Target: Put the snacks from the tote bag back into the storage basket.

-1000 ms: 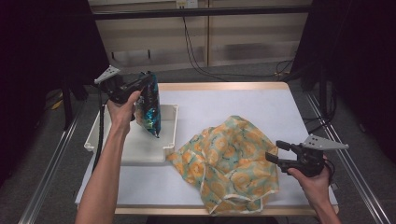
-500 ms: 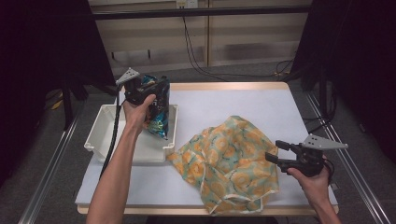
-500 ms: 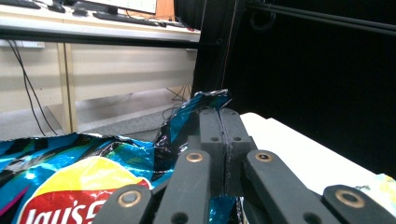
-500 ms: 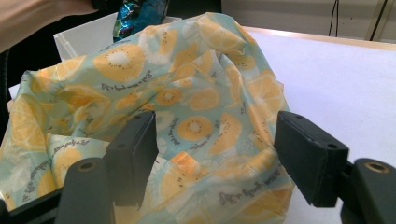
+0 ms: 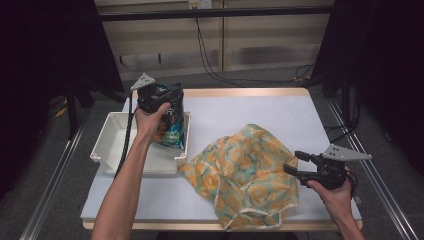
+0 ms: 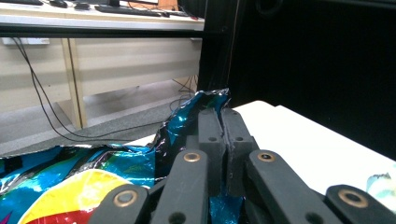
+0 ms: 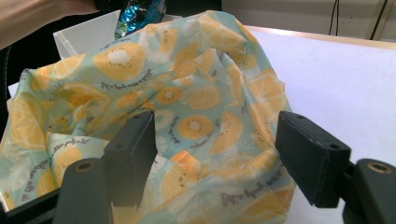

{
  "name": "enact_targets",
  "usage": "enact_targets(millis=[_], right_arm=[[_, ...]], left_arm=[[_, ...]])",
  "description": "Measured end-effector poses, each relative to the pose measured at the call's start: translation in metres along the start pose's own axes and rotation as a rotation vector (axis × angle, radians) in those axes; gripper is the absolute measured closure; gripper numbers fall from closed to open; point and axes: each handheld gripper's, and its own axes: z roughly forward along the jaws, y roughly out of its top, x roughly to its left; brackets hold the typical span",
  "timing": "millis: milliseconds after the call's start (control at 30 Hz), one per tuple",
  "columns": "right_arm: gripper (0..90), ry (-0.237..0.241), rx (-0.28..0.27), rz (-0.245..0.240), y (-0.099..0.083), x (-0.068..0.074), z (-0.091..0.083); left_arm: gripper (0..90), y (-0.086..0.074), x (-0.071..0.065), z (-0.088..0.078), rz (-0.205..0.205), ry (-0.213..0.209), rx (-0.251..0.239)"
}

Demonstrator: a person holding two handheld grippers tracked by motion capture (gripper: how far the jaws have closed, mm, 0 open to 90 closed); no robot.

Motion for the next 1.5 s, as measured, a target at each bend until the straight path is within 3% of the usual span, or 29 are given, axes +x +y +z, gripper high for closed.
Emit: enact_targets(millis=[67, 133, 333, 367, 400, 600, 733, 800, 867, 933, 967, 1000, 1067, 1133, 1233, 1367, 1500], right_arm=[[29.1, -0.002, 0.001, -0.001, -0.001, 0.0, 0.001], [29.0, 0.001, 0.004, 0.004, -0.001, 0.0, 0.002], [29.0, 0.005, 0.0, -0.006, 0.0, 0.001, 0.001], [29.0, 0.004, 0.001, -0.005, 0.0, 0.001, 0.001], [28.9, 0.005, -0.001, -0.006, 0.0, 0.001, 0.001], [28.3, 0.004, 0.001, 0.0, -0.001, -0.001, 0.002], [28.2, 0.003, 0.003, 0.005, -0.001, -0.001, 0.002], [28.2, 0.002, 0.005, 0.003, -0.001, -0.001, 0.002], [27.9, 0.007, 0.007, 0.0, -0.001, -0.001, 0.002], [27.6, 0.003, 0.009, 0.0, -0.001, -0.001, 0.002], [27.6, 0.004, 0.007, -0.002, -0.001, -0.001, 0.002], [27.6, 0.003, 0.008, -0.001, -0.002, -0.001, 0.002], [27.4, 0.003, 0.007, 0.0, -0.002, -0.001, 0.002], [27.3, 0.001, 0.003, 0.004, -0.001, -0.001, 0.001], [27.3, 0.006, 0.004, -0.006, 0.0, 0.0, 0.001], [27.3, 0.0, 0.004, -0.006, 0.0, 0.001, 0.001], [27.1, -0.003, 0.005, -0.003, 0.0, 0.003, 0.001]], left_arm=[[87.3, -0.002, -0.002, 0.001, -0.007, 0.009, 0.011], [86.3, -0.006, -0.003, 0.003, 0.048, 0.011, 0.053], [85.2, -0.017, -0.001, 0.01, 0.018, 0.02, 0.095], [85.4, -0.017, -0.001, 0.01, 0.017, 0.026, 0.1], [86.0, -0.017, 0.0, 0.011, 0.006, 0.006, 0.086], [85.5, -0.015, 0.002, 0.016, -0.026, 0.012, 0.12], [84.1, -0.015, 0.003, 0.015, -0.027, 0.004, 0.133], [80.2, -0.014, 0.004, 0.014, -0.033, -0.003, 0.127], [76.8, -0.013, 0.006, 0.013, -0.063, -0.004, 0.11], [71.8, -0.011, 0.006, 0.01, -0.052, 0.02, 0.125], [68.9, -0.01, 0.006, 0.008, -0.059, 0.003, 0.12], [65.4, -0.009, 0.005, 0.005, -0.053, 0.025, 0.121], [62.7, -0.006, 0.006, -0.003, -0.065, 0.005, 0.103], [61.1, -0.003, 0.006, -0.013, -0.055, 0.013, 0.104], [65.1, -0.003, 0.007, -0.03, -0.05, -0.029, 0.1], [87.7, -0.008, 0.007, -0.05, -0.055, -0.059, 0.092], [90.0, -0.017, 0.001, -0.063, -0.033, -0.07, 0.136]])
